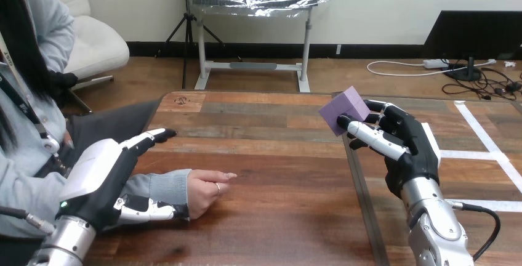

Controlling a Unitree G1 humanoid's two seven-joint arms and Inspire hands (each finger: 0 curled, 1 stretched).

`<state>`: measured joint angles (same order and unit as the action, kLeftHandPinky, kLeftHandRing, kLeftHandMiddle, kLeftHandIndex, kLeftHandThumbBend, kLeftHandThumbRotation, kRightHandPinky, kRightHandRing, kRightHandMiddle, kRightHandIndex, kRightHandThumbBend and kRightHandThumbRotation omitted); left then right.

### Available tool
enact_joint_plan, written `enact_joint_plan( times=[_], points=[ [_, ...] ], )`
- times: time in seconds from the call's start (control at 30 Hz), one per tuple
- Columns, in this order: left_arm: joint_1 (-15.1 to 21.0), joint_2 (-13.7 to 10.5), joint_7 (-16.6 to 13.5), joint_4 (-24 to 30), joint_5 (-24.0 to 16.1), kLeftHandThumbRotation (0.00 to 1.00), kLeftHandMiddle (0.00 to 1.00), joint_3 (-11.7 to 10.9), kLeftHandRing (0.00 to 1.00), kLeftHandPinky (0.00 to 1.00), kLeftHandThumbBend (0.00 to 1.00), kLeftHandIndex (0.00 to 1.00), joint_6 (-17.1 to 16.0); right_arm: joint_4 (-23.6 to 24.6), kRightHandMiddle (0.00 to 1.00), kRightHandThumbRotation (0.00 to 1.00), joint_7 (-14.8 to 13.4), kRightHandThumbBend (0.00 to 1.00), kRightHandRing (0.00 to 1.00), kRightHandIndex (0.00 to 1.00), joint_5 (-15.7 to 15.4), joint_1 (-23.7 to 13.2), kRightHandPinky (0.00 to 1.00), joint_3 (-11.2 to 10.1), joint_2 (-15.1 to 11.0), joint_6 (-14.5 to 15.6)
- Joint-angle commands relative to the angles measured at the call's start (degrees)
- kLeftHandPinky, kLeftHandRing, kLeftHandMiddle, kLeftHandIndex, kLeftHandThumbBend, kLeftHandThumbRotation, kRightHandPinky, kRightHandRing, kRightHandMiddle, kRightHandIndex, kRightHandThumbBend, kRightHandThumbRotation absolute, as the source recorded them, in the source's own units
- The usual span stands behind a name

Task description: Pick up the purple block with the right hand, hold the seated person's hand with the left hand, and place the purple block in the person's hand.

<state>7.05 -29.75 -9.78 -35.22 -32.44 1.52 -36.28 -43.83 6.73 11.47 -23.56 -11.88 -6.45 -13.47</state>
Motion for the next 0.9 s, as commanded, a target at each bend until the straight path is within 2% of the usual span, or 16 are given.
enact_joint_plan(
  times=[0.0,0.43,0.87],
  points=[
    [5.46,-2.86,-0.16,-0.68,-0.98,0.17,0.80,1.37,0.79,0.76,1.00,0.79,0.11,5.93,0.49,0.00,0.65,0.69,0.41,0.50,1.28,-2.18,0.34,-0.18,0.67,0.35],
    [8.06,-5.44,0.92,-4.80,-3.08,0.14,0.75,4.55,0.75,0.73,1.00,0.75,0.88,11.12,0.49,0.00,0.96,0.67,0.41,0.49,1.99,-0.18,0.34,0.10,0.94,3.50],
    [11.65,-7.56,-0.45,-11.95,-5.63,0.16,0.72,8.40,0.72,0.70,1.00,0.71,0.00,15.75,0.49,0.00,1.75,0.67,0.41,0.49,3.25,1.53,0.34,0.02,1.23,6.12]
  ],
)
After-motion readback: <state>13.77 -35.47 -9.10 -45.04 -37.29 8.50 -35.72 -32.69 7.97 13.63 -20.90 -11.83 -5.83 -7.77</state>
